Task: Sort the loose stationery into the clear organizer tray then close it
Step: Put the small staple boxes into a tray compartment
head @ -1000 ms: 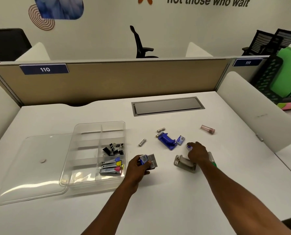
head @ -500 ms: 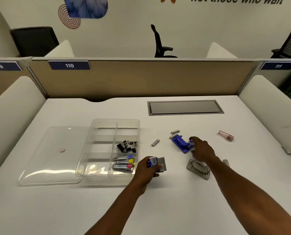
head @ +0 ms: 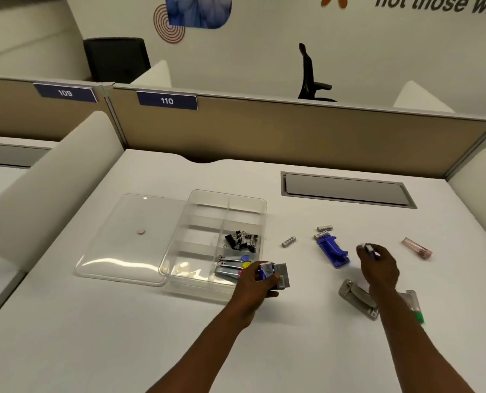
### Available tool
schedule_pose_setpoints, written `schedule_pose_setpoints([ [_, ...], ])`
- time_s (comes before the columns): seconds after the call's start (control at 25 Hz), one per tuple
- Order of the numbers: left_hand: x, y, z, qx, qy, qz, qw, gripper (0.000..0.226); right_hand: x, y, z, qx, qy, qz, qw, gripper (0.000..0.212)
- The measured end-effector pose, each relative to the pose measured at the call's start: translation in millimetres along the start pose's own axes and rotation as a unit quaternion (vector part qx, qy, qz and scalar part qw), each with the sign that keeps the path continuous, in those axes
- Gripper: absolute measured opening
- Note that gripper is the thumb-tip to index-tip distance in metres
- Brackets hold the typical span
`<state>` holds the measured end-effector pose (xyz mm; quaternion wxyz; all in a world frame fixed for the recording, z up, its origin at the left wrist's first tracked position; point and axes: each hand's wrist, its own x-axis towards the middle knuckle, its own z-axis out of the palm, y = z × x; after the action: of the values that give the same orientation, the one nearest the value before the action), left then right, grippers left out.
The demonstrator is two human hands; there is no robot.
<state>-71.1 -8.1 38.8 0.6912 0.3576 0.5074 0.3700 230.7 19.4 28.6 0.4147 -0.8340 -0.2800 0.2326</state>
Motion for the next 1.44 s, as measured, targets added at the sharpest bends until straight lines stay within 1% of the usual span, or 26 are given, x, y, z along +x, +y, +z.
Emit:
schedule_pose_setpoints([
  [0.04,-1,2,-6,-0.014,0.011,0.004,1.0,0.029,-15,-10,2,0.102,-0.016,0.028,0.994,0.032],
  [0.08,-2,5,-13,-0.027,0.022,0.01,0.999,0.028,-34,-21,7,0.192,-0.057,0.065,0.978,0.033],
  [0.16,-4,10,-25,-0.043,0.042,0.026,0.998,0.028,-75,-35,25,0.331,-0.176,0.146,0.916,0.039],
  [0.2,-6,12,-29,-0.043,0.053,0.035,0.997,0.03,-97,-41,36,0.37,-0.23,0.176,0.883,0.043],
  [0.24,-6,14,-34,-0.038,0.065,0.045,0.996,0.03,-117,-47,48,0.389,-0.271,0.195,0.859,0.047],
  [0.28,-7,16,-38,-0.028,0.077,0.056,0.995,0.03,-136,-52,61,0.394,-0.3,0.208,0.844,0.049],
  [0.32,-8,18,-43,-0.018,0.086,0.067,0.994,0.03,-153,-58,74,0.39,-0.317,0.216,0.837,0.051],
  [0.36,-9,20,-47,-0.009,0.094,0.076,0.993,0.029,-167,-63,85,0.38,-0.324,0.219,0.838,0.051],
  [0.44,-12,21,-57,0.015,0.112,0.089,0.99,0.029,-187,-73,105,0.347,-0.33,0.202,0.854,0.049],
  [0.56,-14,20,-70,0.077,0.173,0.092,0.978,0.027,-203,-84,126,0.28,-0.346,0.143,0.884,0.042],
  [0.64,-14,20,-80,0.123,0.214,0.091,0.965,0.024,-210,-88,137,0.242,-0.363,0.109,0.893,0.038],
  [0.72,-14,22,-90,0.151,0.236,0.092,0.955,0.024,-212,-90,147,0.213,-0.394,0.08,0.891,0.031],
  [0.8,-13,27,-102,0.168,0.254,0.088,0.949,0.03,-212,-92,158,0.191,-0.428,0.054,0.882,0.021],
  [0.84,-12,30,-109,0.182,0.261,0.083,0.944,0.034,-212,-93,163,0.179,-0.44,0.041,0.879,0.02],
  [0.92,-9,36,-125,0.226,0.266,0.081,0.934,0.043,-214,-97,174,0.154,-0.448,0.009,0.881,0.024],
  [1.0,-6,40,-141,0.267,0.263,0.072,0.924,0.053,-219,-101,185,0.128,-0.431,-0.022,0.893,0.029],
  [1.16,0,42,-154,0.364,0.24,0.065,0.898,0.048,-233,-105,200,0.066,-0.373,-0.085,0.922,0.027],
  [1.32,6,39,-153,0.368,0.254,0.064,0.892,0.048,-235,-104,202,0.067,-0.345,-0.109,0.93,0.026],
  [1.44,9,38,-156,0.355,0.267,0.056,0.894,0.045,-232,-105,200,0.078,-0.33,-0.092,0.936,0.027],
])
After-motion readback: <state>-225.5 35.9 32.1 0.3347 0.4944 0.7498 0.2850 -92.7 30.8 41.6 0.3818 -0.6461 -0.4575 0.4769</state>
